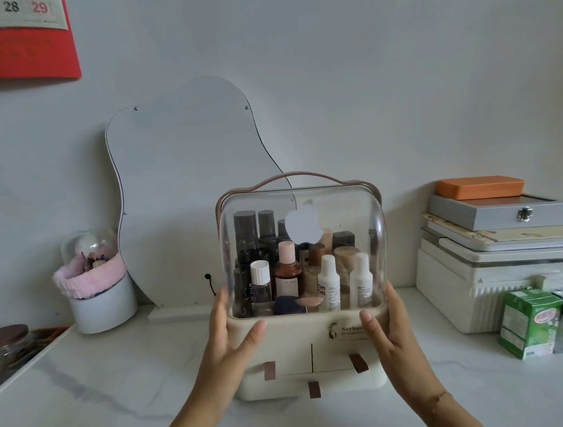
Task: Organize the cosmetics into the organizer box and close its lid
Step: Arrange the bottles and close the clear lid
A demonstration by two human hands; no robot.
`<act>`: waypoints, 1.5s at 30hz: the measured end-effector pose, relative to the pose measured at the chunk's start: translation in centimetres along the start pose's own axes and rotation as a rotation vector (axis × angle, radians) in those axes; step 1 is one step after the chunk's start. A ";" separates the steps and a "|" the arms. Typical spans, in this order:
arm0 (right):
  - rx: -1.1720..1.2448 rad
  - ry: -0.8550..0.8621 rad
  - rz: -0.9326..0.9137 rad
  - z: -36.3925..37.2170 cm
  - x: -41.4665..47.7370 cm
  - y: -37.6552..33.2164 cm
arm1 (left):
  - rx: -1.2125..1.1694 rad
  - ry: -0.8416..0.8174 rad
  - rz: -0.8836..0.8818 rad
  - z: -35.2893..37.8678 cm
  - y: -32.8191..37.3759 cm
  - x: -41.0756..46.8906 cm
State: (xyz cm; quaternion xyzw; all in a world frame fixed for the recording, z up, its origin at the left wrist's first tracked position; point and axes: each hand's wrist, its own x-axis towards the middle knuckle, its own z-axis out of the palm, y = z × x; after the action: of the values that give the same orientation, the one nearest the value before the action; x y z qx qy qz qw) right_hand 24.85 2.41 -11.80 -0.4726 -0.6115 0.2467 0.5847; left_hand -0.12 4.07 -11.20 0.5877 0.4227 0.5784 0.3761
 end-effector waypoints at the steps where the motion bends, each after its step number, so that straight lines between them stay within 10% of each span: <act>1: 0.009 0.015 0.002 0.0 0.1 0.3 | 0.002 0.019 0.005 0.1 -0.2 0.0; 23: 0.296 -0.054 0.238 -0.7 -2.0 4.5 | -0.114 -0.050 -0.187 0.9 -6.6 -0.6; 45: 0.199 0.574 0.418 -9.0 3.8 10.5 | -0.123 -0.211 -0.128 15.2 -8.8 6.1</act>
State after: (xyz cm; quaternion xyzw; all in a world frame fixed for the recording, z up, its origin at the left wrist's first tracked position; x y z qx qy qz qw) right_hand 36.88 8.00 -17.15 -0.5782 -0.2858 0.2762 0.7125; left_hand 14.30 13.64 -17.93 0.5927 0.3813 0.5130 0.4900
